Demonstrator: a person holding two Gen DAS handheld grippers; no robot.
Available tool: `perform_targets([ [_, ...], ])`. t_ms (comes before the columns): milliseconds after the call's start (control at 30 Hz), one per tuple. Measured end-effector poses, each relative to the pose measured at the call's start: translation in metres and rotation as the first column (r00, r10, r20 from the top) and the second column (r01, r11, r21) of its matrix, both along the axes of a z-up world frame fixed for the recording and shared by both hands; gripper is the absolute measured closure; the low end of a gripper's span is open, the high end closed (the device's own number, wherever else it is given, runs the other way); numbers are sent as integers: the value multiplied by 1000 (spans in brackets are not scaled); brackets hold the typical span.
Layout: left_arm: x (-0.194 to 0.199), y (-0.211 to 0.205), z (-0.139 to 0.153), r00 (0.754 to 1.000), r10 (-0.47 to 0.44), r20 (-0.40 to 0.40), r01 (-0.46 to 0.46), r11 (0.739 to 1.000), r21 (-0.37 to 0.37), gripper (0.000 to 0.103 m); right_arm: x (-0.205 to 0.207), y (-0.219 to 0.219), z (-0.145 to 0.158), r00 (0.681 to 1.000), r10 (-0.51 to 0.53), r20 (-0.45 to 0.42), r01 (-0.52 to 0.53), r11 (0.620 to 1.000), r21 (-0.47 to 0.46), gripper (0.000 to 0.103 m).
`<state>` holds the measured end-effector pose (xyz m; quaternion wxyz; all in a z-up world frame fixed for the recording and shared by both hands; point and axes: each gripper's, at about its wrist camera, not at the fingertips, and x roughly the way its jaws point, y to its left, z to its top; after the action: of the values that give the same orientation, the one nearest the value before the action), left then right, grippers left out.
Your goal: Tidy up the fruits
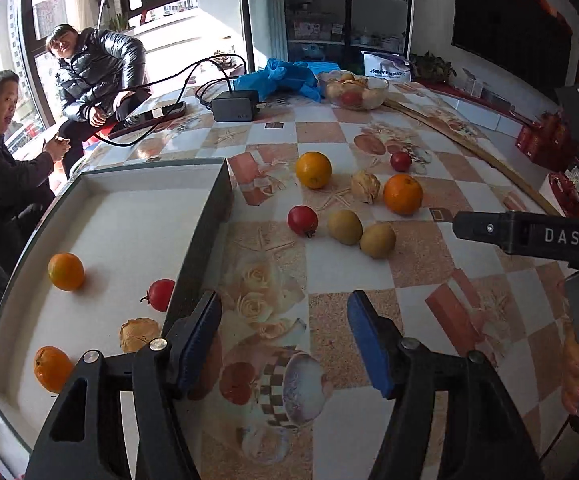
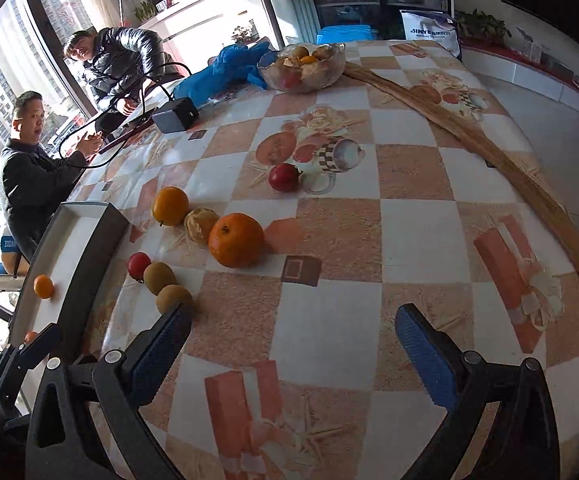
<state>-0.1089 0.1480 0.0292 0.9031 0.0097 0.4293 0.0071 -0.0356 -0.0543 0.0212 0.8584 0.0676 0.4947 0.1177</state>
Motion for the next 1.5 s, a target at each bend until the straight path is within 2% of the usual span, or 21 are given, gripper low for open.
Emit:
perform_targets([
  [133,22,5,-14,998,54,-37,-55,997,-45,34,-1,-14,-9,1000,-4,-9,4,1000,0,0],
  [333,45,2,-24,997,73,-41,-72,997,26,34,8,1,-10,999,26,34,-25,999,-33,0],
  [633,77,-5,-26,998,54,-19,-53,998,43,34,39,47,-13,989,115,92,-108,991,-79,2],
  [700,79,-8,-26,999,49,-14,-49,998,49,39,42,54,-11,987,122,109,-112,989,-94,16],
  [733,80,-9,-26,999,42,-15,-42,998,43,44,43,57,-10,985,128,112,-117,988,-99,27],
  [767,79,-11,-25,999,31,-15,-31,999,32,56,43,59,-10,984,137,114,-126,987,-101,40],
  [800,79,-14,-25,1000,20,-14,-20,999,29,69,42,61,-9,983,146,116,-134,985,-105,46],
  [833,78,-17,-25,1000,11,-13,-11,1000,29,77,40,62,-9,981,155,117,-142,983,-113,55],
  [867,76,-20,-25,1000,5,-14,-5,999,34,79,38,63,-9,979,163,121,-148,981,-125,63],
  [1033,51,-15,-23,1000,14,-22,-15,1000,-22,79,16,42,-9,979,163,120,-150,982,-113,63],
  [1233,-4,1,-22,996,91,-9,-92,993,-75,79,-35,5,-10,986,108,127,-101,993,-66,63],
  [1367,-19,-1,-25,994,105,33,-103,994,-45,79,-69,-5,-11,984,65,167,-54,996,-68,63],
  [1500,-16,-6,-26,994,97,40,-97,995,-4,79,-75,-5,-11,982,45,183,-31,996,-79,63],
])
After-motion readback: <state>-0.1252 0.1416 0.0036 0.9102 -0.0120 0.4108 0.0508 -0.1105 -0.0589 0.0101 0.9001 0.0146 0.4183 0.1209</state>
